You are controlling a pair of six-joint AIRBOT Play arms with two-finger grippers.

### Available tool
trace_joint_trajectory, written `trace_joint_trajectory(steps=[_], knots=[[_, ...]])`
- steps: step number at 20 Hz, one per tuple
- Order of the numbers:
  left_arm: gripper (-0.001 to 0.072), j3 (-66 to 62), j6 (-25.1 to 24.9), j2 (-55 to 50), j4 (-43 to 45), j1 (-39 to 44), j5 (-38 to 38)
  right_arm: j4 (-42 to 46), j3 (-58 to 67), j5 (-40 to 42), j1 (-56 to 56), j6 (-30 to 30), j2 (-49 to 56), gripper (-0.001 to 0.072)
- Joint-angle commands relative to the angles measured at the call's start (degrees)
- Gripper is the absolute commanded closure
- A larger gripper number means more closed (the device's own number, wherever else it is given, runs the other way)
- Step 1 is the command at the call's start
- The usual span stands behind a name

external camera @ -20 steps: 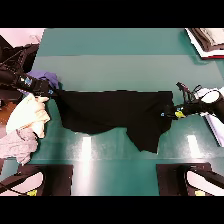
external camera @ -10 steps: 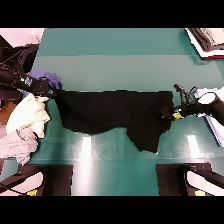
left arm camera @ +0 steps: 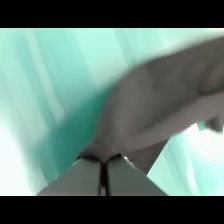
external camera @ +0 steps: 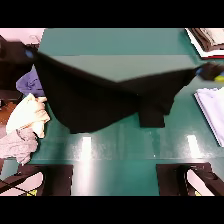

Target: Fold the shirts.

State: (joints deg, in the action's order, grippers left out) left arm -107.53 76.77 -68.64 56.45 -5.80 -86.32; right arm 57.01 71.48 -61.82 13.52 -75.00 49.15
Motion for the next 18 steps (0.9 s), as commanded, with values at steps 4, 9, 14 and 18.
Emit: trace_joint_trajectory(steps=[4,9,14,18], knots=[[0.0684,-16.33,4.44,7.04,-0.96,0.00,10.56,0.02,22.86,0.42,4.72,-0.68,-6.21,0.0695],[0.0684,-16.33,4.26,18.21,-0.96,0.00,22.03,0.02,35.19,0.35,11.85,-0.66,-7.67,0.0695],[0.0684,-16.00,3.56,21.86,-0.52,0.00,24.55,-0.09,48.65,-4.55,18.16,-1.77,-3.08,0.0697],[0.0684,-3.85,3.85,19.17,0.81,0.00,19.74,-5.22,50.77,-14.29,18.12,-4.59,5.31,0.0697]])
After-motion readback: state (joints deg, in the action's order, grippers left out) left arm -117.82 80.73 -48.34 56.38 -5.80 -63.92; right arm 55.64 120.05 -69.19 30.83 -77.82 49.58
